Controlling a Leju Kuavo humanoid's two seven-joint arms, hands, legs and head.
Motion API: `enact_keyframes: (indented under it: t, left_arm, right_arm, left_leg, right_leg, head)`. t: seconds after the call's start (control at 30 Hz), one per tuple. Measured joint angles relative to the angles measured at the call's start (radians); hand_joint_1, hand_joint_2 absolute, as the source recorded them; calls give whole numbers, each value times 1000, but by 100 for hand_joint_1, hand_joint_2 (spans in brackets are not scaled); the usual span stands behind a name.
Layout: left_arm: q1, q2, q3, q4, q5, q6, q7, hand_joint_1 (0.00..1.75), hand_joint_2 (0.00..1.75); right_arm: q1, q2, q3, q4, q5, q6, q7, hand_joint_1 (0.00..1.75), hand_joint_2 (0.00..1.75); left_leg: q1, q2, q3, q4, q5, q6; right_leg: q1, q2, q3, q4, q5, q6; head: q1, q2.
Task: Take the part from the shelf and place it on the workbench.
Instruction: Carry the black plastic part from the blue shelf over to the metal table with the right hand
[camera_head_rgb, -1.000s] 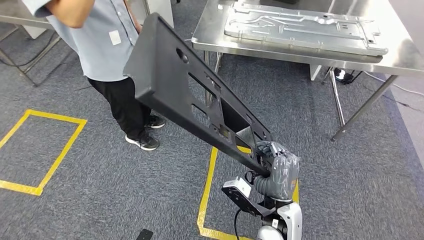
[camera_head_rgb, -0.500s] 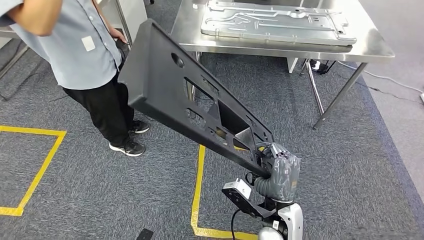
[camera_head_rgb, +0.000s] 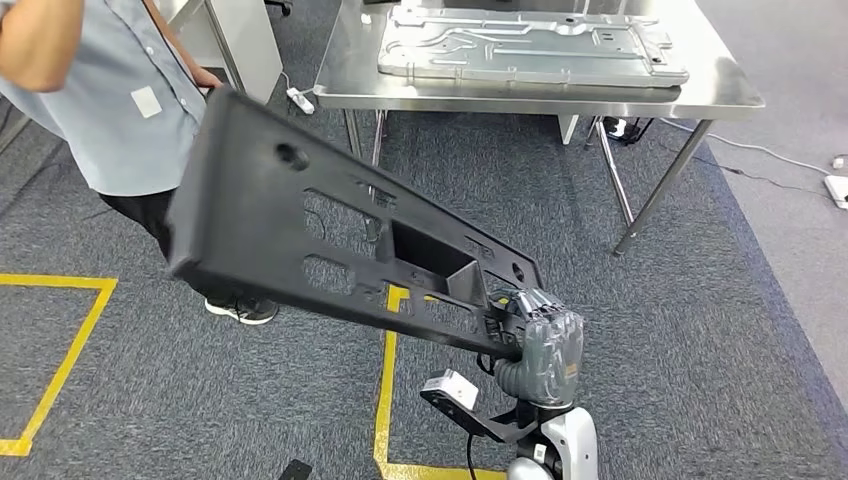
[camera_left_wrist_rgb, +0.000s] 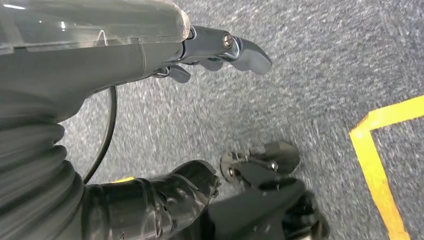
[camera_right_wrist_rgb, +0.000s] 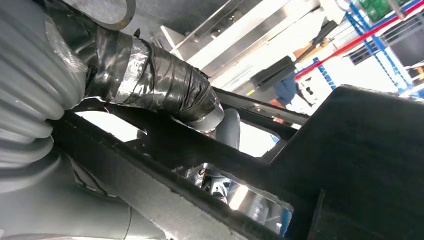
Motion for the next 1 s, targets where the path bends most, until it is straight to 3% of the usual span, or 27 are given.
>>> enact_keyframes:
  t: [0.07,0.13,0.23,0.27,0.3,0.33,0.4,0.43,0.5,0.6,0.67,0.73,0.77,0.8,0.83,0.93,1.0]
  left_arm:
    - [-1,1,0,0,0,-1,0,0,175]
    - [-1,1,0,0,0,-4,-1,0,175]
    - [-2,1,0,0,0,-8,-2,0,175]
    - [-2,1,1,0,0,-9,-2,0,175]
    - [-1,1,1,0,0,-9,-2,0,175]
    - [-1,2,1,0,-1,-9,-2,0,175]
    - [-1,1,1,0,-1,-9,-1,0,175]
    - [-1,1,1,0,-1,-9,-1,0,175]
    - [-1,2,3,0,-1,-10,-1,0,175]
    - [-2,2,6,0,-1,-11,0,0,175]
    - [-2,2,7,0,-1,-12,0,0,175]
    - [-1,2,10,0,-1,-12,0,0,175]
    - [0,3,12,0,-1,-12,0,0,175]
    - [2,3,13,0,-1,-13,0,0,175]
    - [3,3,15,0,-1,-13,0,0,175]
    - [2,6,17,0,-2,-15,0,0,175]
    - [1,7,18,0,-4,-15,0,0,175]
  right_arm:
    - [0,4,0,0,-5,0,-4,171,175]
    - [-2,4,0,1,-14,0,-4,171,175]
    - [-5,4,0,6,-34,0,-1,171,175]
    - [-5,4,0,9,-39,0,2,171,175]
    - [-5,4,0,11,-44,0,4,171,175]
    - [-5,3,1,12,-47,0,6,171,175]
    - [-6,3,1,13,-52,0,7,171,175]
    - [-7,3,1,13,-54,0,7,171,175]
    - [-7,3,1,13,-56,-1,7,171,175]
    - [-7,4,2,13,-59,-1,7,171,175]
    - [-8,4,2,12,-60,-1,7,171,175]
    - [-8,4,2,13,-62,-1,6,171,175]
    - [-8,4,2,13,-64,-1,6,171,175]
    - [-8,4,2,13,-65,-1,6,171,175]
    - [-8,4,2,14,-67,-1,5,171,175]
    - [-9,4,3,13,-69,-1,5,171,175]
    - [-12,4,3,13,-69,-1,5,171,175]
  left_leg:
    - [3,0,2,-8,5,9]
    - [8,2,8,-18,10,21]
    - [10,4,12,-21,11,30]
    - [10,5,12,-21,10,30]
    - [10,5,13,-20,8,30]
    - [10,4,15,-20,6,29]
    - [11,3,21,-18,1,21]
    - [10,2,23,-16,-3,16]
    - [7,3,24,-17,-6,4]
    - [8,5,24,-14,-13,-15]
    - [10,4,-6,53,-54,-21]
    - [10,3,-71,186,-114,-25]
    - [10,3,-102,242,-130,-26]
    - [10,3,-119,269,-127,-25]
    - [10,3,-116,256,-105,-24]
    - [6,2,-36,69,-7,-11]
    - [1,0,-7,4,8,-2]
  right_leg:
    - [-1,0,0,0,-1,10]
    - [-2,-3,-15,35,-27,21]
    - [-10,-7,-101,213,-111,35]
    - [-13,-9,-127,262,-122,38]
    - [-15,-10,-137,275,-115,41]
    - [-18,-12,-126,250,-89,41]
    - [-21,-16,-62,118,-21,39]
    - [-19,-18,-32,57,0,35]
    - [-13,-18,-6,2,6,27]
    - [-13,-15,-2,-8,9,8]
    - [-16,-16,4,-17,11,-8]
    - [-12,-17,6,-17,9,-17]
    - [-9,-16,7,-16,8,-19]
    - [-7,-15,7,-14,6,-21]
    - [-5,-13,8,-12,4,-21]
    - [-1,-9,14,-3,-7,-15]
    - [1,-8,12,1,-10,-6]
  head:
    - [0,0]
    - [3,0]
    - [6,0]
    - [6,0]
    - [6,0]
    - [6,0]
    - [6,0]
    - [6,0]
    - [5,0]
    - [4,0]
    - [2,0]
    - [1,0]
    - [1,0]
    - [1,0]
    - [1,0]
    - [1,0]
    - [2,0]
